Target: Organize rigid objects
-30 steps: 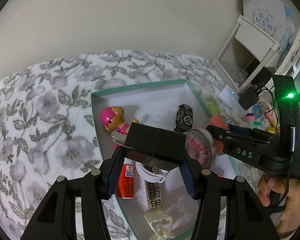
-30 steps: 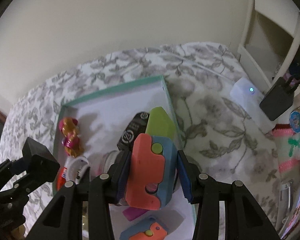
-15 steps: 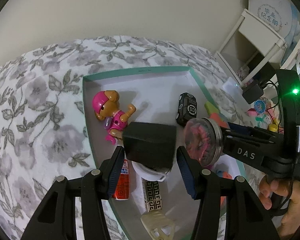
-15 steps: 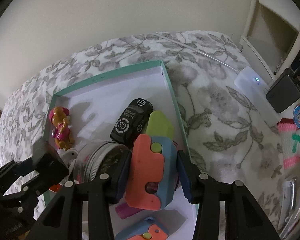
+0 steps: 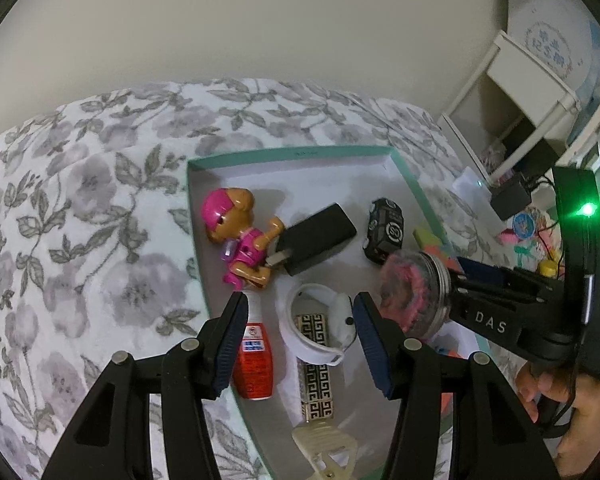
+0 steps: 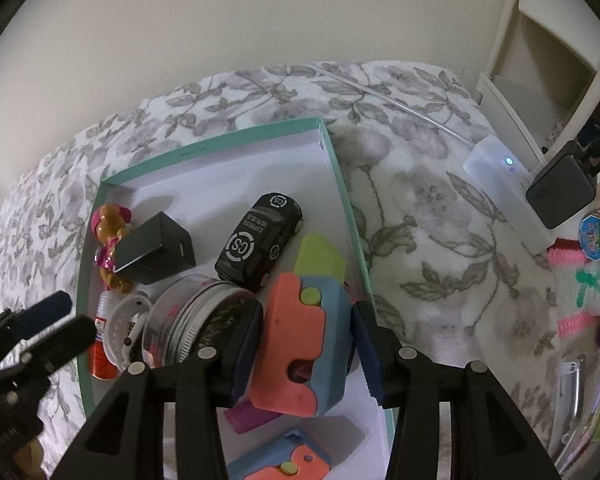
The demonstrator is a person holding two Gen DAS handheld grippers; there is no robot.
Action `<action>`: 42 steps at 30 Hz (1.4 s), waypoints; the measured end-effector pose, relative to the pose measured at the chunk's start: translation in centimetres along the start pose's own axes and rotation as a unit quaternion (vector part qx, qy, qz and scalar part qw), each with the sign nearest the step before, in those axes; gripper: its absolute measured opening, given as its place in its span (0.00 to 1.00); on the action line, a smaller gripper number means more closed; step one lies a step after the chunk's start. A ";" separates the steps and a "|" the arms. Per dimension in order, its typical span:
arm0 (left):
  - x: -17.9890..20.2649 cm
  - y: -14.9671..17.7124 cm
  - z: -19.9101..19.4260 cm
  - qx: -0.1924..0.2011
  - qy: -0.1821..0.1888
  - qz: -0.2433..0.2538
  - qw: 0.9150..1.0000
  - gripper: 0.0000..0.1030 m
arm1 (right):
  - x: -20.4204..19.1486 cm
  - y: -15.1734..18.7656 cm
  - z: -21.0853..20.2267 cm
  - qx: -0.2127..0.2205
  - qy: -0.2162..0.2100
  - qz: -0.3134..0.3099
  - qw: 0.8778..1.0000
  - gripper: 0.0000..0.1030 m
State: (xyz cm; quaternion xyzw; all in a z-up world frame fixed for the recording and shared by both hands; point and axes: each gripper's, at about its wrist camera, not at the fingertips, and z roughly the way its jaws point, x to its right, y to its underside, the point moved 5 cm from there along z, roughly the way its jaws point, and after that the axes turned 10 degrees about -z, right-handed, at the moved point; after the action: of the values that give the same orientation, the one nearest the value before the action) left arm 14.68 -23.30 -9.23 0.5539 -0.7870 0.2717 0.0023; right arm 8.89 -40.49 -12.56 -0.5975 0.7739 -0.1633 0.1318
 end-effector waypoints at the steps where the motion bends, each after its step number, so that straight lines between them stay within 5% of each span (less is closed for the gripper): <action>1: -0.2 -0.1 -0.1 0.002 -0.001 -0.003 1.000 0.55 | 0.0 0.0 -0.1 0.001 0.002 0.000 1.000 0.48; 9: -3.1 -0.7 -1.2 0.013 -0.048 -0.047 0.998 0.57 | 0.2 0.3 -0.9 0.002 0.011 0.005 1.000 0.54; 13: -4.4 -0.6 -1.7 0.022 -0.081 -0.054 0.995 0.78 | 0.1 0.4 -1.9 0.013 0.007 0.012 1.000 0.60; 24: -5.9 0.4 -3.6 0.028 -0.103 -0.084 0.991 0.93 | -0.7 1.0 -4.3 0.033 -0.005 0.026 0.999 0.68; 40: -7.0 3.4 -7.6 0.046 -0.109 -0.114 0.986 0.94 | -4.1 3.2 -7.9 0.050 -0.012 0.000 0.999 0.86; 42: -7.1 3.9 -7.9 0.047 -0.110 -0.116 0.986 0.95 | -4.3 3.6 -8.2 0.049 -0.010 -0.001 0.999 0.98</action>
State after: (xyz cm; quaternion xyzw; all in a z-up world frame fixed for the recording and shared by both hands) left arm 11.63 -12.81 -6.34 0.6675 -0.6991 0.2438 -0.0789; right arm 3.53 -34.71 -6.53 -0.5926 0.7630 -0.1954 0.1687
